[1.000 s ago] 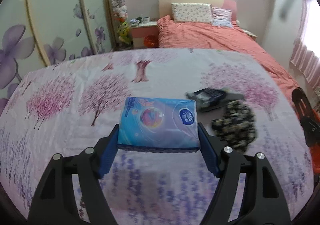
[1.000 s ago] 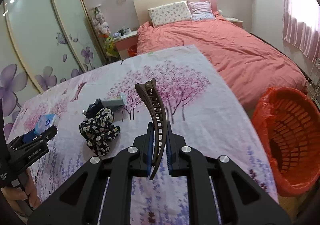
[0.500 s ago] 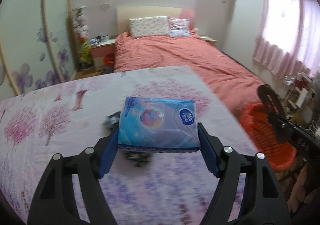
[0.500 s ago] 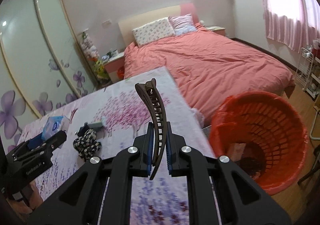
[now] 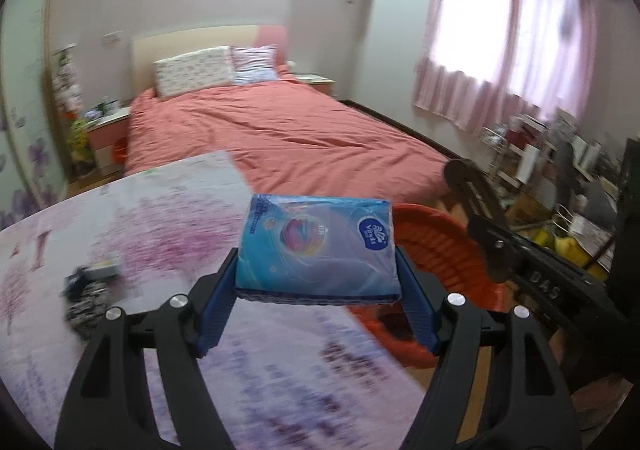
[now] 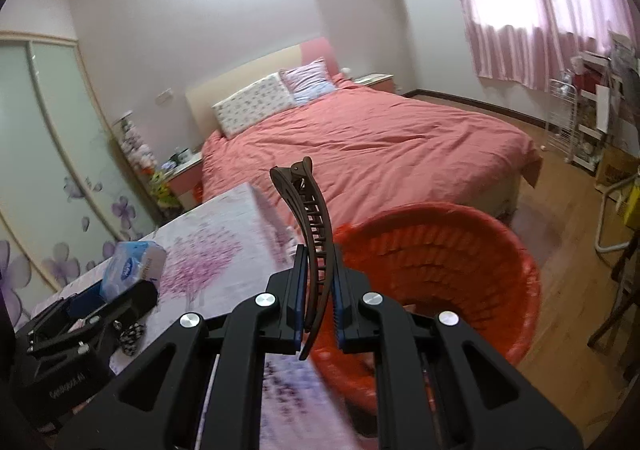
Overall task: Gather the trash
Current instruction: 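Carry the tissue pack and hair clip over the basket and open both tools, then return the left tool to the bed and grasp the black-and-white floral cloth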
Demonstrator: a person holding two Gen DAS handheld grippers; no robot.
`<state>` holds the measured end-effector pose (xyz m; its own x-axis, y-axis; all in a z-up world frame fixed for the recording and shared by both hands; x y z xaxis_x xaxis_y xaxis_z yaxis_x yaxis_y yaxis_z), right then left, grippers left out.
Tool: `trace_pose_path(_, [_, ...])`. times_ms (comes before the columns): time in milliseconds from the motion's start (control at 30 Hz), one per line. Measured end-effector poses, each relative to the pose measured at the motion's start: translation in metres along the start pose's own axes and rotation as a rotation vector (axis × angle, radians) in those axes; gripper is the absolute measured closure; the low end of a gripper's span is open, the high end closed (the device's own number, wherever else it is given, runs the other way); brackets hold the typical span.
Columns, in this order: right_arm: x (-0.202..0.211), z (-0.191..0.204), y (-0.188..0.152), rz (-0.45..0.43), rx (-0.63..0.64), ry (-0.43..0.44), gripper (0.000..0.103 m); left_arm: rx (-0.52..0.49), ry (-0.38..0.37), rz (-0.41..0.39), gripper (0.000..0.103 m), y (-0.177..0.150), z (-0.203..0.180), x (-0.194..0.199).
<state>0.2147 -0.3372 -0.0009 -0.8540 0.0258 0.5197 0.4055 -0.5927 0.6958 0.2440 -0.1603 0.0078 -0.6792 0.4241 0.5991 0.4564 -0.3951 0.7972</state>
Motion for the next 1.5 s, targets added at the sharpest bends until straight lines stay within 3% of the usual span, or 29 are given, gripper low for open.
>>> trace_pose_path(267, [-0.014, -0.044, 0.017, -0.008, -0.075, -0.035, 0.092, -0.073, -0.091, 0.022, 0.031, 0.014, -0.059, -0.058])
trace_pose_path(433, [-0.030, -0.060, 0.020, 0.028, -0.101, -0.043, 0.091, -0.095, -0.090, 0.068, 0.030, 0.010, -0.070, -0.089])
trace_pose_path(467, [-0.033, -0.063, 0.020, 0.030, -0.106, -0.050, 0.089, -0.096, -0.082, 0.088, 0.029, 0.007, -0.070, -0.097])
trace_pose_path(567, [-0.040, -0.070, 0.014, 0.042, -0.116, -0.066, 0.066, -0.082, -0.070, 0.126, 0.027, -0.001, -0.064, -0.108])
trace_pose_path(667, [-0.042, -0.076, 0.009, 0.054, -0.117, -0.077, 0.065, -0.066, -0.050, 0.149, 0.027, -0.011, -0.053, -0.112])
trace_pose_path(1067, [-0.044, -0.057, -0.004, 0.092, -0.046, -0.083, 0.065, -0.030, 0.104, 0.180, 0.026, -0.035, 0.010, -0.092])
trace_pose_path(1267, [-0.042, -0.036, -0.010, 0.094, 0.006, -0.076, 0.060, 0.002, 0.194, 0.188, 0.026, -0.051, 0.047, -0.070])
trace_pose_path(1500, [-0.043, -0.002, -0.023, 0.094, 0.072, -0.048, 0.048, 0.084, 0.372, 0.184, 0.024, -0.083, 0.117, -0.027])
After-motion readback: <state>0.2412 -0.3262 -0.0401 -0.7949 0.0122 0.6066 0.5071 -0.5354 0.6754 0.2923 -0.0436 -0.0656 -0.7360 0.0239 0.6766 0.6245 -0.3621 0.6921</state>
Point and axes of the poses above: each gripper's, at about its wrist camera, not at the fingertips, and x roughly against the way its jaws point, z to its left, y to its top, the point moved 2 cm from there along -x, roughly the way its jaws point, and after that the axes turned 12 degrees about -x, right-handed, at the moved point
